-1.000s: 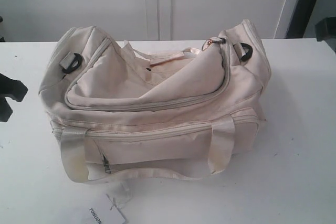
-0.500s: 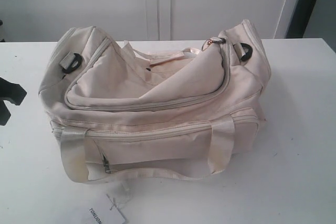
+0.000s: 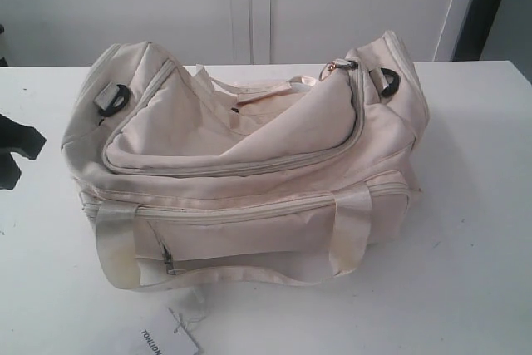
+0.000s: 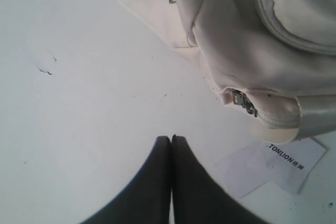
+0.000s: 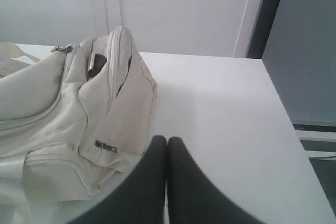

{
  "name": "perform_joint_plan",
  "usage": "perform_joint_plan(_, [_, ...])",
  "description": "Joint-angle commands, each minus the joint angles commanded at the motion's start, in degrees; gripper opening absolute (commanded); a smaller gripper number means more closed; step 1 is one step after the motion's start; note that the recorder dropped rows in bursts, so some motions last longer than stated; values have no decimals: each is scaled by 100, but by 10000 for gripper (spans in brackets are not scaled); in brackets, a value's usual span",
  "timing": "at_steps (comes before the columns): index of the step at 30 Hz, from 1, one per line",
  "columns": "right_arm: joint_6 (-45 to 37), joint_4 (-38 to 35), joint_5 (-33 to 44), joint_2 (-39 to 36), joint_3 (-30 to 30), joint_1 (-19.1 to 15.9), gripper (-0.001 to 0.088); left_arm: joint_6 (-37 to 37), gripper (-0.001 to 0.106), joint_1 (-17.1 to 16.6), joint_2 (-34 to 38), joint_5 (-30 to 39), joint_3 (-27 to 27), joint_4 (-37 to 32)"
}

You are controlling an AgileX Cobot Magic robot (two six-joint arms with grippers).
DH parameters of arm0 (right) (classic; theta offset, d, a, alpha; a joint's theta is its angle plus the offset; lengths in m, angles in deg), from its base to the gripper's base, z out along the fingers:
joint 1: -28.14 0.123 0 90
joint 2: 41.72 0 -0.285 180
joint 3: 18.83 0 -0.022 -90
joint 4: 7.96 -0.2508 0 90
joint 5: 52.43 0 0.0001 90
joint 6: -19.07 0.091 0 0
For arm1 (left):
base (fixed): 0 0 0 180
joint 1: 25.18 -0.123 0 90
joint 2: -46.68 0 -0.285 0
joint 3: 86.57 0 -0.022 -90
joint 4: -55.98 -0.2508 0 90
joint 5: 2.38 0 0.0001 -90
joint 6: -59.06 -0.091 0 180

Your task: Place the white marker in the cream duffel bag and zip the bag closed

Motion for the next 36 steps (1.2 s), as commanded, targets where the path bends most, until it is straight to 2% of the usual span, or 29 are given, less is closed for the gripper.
perform_joint_plan(10, [0, 0, 0, 0, 0, 0, 0, 0, 0, 0, 0, -166, 0, 0])
perform_joint_plan(13, [0, 9, -39, 386, 67, 0, 0, 0, 0, 0, 0, -166, 0, 0])
perform_joint_plan(15, [0, 9, -236, 737, 311, 0, 0, 0, 0, 0, 0, -166, 0, 0])
perform_joint_plan(18, [0, -77, -951, 1299, 1072, 0, 0, 0, 0, 0, 0, -166, 0, 0])
perform_joint_plan(21, [0, -79, -1180, 1707, 1701, 0, 0, 0, 0, 0, 0, -166, 0, 0])
perform_joint_plan(31, [0, -79, -1438, 1739, 3064, 0, 0, 0, 0, 0, 0, -159, 0, 0])
perform_joint_plan(36, [0, -129, -1676, 1739, 3365, 0, 0, 0, 0, 0, 0, -159, 0, 0])
